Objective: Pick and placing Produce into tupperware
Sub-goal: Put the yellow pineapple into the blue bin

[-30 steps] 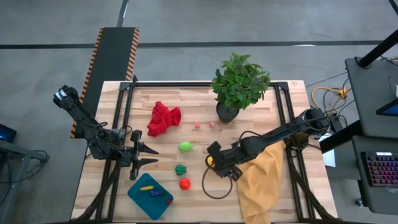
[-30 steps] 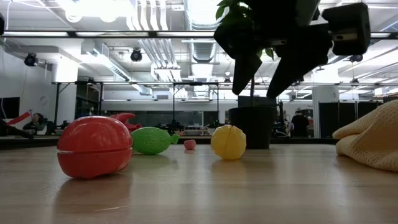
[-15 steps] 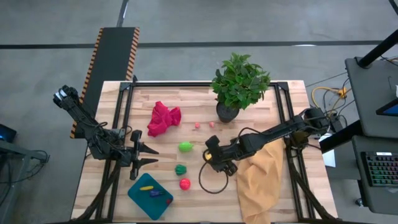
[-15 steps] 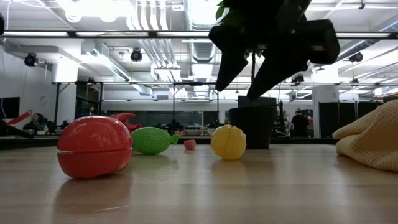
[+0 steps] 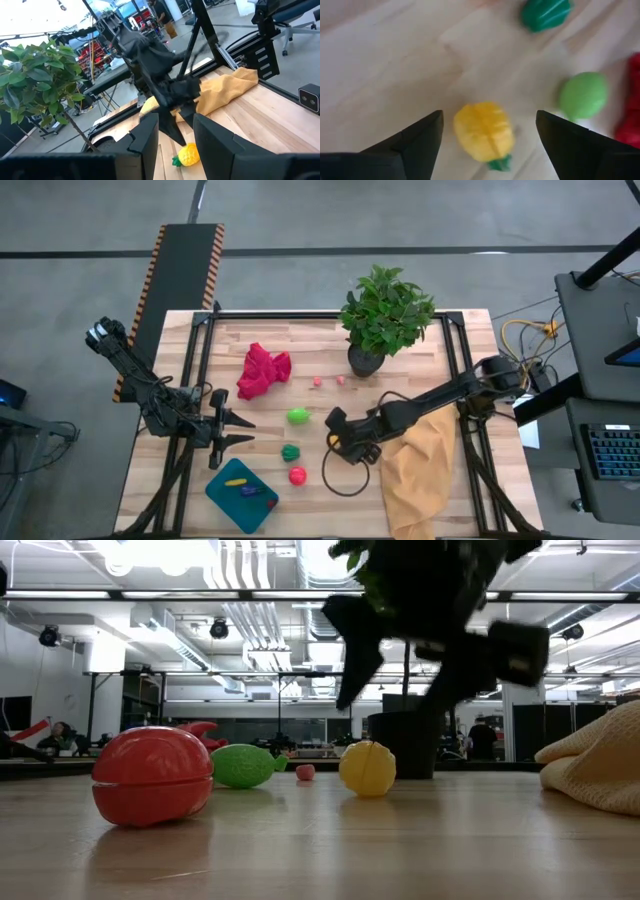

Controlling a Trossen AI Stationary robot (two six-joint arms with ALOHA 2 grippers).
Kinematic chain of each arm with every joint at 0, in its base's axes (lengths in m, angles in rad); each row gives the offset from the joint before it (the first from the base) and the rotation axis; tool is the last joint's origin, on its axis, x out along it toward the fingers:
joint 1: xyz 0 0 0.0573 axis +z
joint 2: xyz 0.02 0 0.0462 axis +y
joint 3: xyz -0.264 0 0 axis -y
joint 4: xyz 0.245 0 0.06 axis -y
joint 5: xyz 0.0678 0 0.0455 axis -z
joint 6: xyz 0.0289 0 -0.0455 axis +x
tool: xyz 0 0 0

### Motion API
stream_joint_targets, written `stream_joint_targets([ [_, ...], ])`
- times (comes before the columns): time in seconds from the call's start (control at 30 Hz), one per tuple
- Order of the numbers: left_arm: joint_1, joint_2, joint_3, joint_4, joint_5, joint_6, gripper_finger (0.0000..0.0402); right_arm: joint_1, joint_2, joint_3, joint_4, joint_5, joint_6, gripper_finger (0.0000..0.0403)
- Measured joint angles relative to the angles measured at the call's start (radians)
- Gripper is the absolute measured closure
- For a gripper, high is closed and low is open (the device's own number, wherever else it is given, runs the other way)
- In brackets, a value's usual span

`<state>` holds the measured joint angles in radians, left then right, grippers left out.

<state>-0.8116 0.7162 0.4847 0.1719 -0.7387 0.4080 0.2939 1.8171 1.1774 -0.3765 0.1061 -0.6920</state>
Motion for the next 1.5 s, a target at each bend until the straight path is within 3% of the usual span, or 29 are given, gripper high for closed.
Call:
stream_joint_targets([
  [0.43,0.0,0.002,0.0,0.0,-0.002,0.0,0.0292,-0.03,0.072,0.043,-0.042,0.039,-0.016,0.0095],
  [0.6,0.0,0.003,0.0,-0.001,-0.003,0.0,0.0292,-0.069,0.081,0.039,-0.044,-0.033,-0.031,0.0102],
  [1.1,0.0,0.003,0.0,-0.002,-0.003,0.0,0.0292,-0.081,0.149,0.049,-0.03,-0.06,-0.052,0.0107],
  [1.5,0.0,0.003,0.0,-0.001,-0.003,0.0,0.0292,-0.092,0.148,0.047,-0.027,-0.062,-0.052,0.0166],
])
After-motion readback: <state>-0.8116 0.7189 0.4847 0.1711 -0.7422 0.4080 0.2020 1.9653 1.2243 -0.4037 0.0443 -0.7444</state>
